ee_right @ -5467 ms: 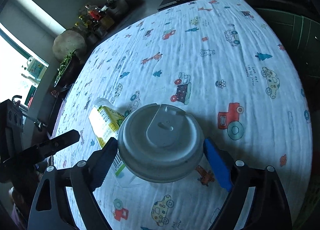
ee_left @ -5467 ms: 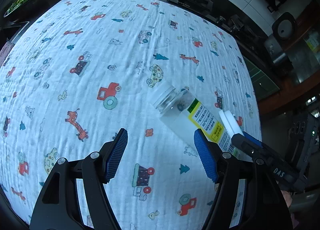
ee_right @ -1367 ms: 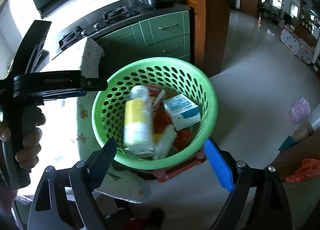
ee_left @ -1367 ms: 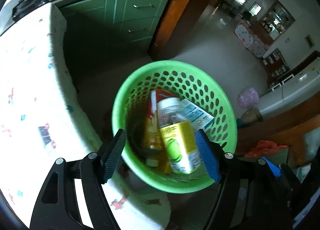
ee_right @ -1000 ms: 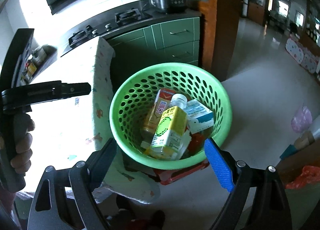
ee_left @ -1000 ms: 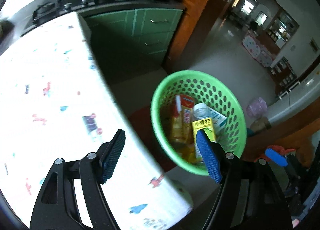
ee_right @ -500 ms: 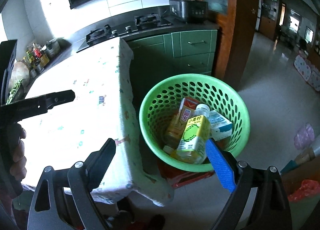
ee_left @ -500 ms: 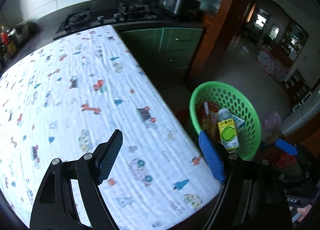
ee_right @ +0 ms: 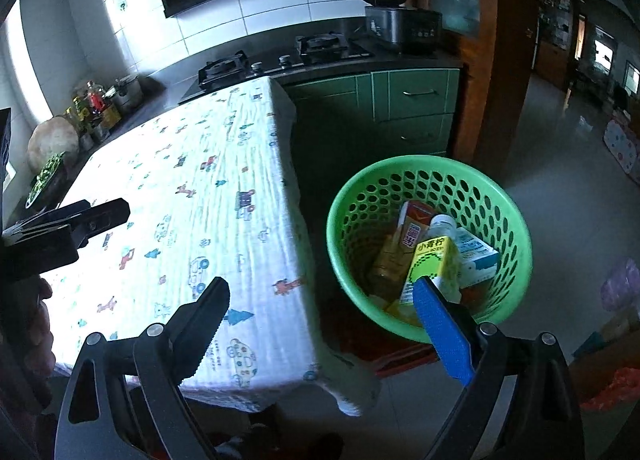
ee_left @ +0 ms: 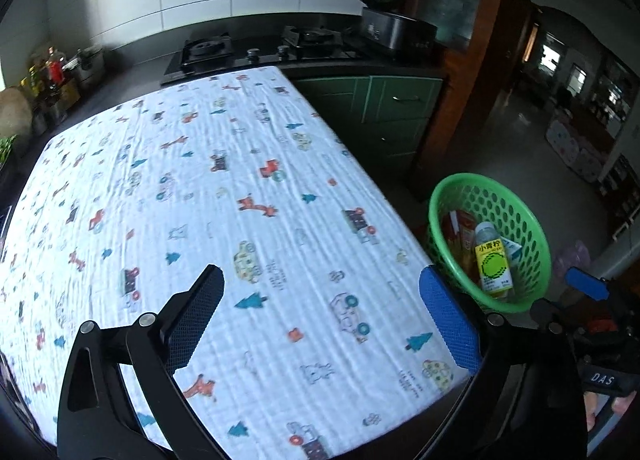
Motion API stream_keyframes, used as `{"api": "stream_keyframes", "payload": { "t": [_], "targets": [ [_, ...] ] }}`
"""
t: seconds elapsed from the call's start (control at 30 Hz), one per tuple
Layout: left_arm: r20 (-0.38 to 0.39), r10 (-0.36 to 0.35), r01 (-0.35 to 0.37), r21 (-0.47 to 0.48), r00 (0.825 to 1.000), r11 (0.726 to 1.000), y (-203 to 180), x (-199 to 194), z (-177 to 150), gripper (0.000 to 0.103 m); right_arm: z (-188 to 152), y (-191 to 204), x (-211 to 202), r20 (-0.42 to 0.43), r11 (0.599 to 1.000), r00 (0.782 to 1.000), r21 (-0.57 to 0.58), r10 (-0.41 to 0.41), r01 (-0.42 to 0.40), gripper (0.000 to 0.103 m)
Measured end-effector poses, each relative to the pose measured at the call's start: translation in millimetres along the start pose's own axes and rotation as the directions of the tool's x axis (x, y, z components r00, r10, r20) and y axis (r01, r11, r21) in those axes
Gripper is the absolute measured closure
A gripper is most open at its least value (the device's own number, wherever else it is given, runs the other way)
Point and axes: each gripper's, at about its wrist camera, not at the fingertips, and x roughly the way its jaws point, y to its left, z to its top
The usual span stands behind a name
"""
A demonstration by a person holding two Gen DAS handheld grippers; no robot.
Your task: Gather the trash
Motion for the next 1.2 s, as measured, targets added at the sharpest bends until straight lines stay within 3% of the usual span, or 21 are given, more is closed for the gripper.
{"api": "stream_keyframes", "payload": {
  "t": [0.53,1.2],
  "targets": [
    [0.069,0.124,-0.122,-0.021,0.990,0.992,29.1,-32.9,-26.0,0.005,1.8,26.0,-9.6,0.030,0.998,0.999,-0.055,0.021,-0.020,0.012],
    [0.099,0.148,-0.145,-0.036,0.984,0.989,46.7,-55.7,-35.3,0.005,6.4,46.8,-13.1,0.057,0.995,0.998,-0.093,0.040,-0.035,0.011]
  ]
}}
